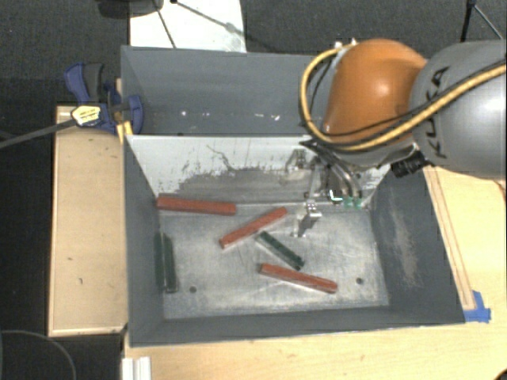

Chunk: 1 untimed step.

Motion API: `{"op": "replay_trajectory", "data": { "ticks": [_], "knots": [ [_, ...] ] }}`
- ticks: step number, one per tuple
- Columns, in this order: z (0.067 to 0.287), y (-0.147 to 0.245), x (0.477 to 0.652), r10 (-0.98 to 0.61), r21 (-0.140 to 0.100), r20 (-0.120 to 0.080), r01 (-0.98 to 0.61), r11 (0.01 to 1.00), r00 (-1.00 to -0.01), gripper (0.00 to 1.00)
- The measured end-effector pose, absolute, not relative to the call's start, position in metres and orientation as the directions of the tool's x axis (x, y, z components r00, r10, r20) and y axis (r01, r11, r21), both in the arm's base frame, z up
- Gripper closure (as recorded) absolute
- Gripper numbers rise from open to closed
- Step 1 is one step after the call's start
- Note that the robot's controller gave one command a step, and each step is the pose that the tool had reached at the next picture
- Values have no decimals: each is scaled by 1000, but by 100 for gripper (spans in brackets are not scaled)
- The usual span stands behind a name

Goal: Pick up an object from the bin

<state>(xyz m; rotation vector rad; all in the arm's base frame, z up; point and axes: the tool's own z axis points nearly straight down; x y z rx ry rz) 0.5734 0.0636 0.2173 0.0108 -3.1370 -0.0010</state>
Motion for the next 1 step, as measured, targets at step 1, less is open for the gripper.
{"op": "replay_trajectory", "data": {
  "ticks": [1],
  "knots": [
    [222, 63, 575, -6, 1, -3, -6, 1000, -1000, 0]
  ]
}}
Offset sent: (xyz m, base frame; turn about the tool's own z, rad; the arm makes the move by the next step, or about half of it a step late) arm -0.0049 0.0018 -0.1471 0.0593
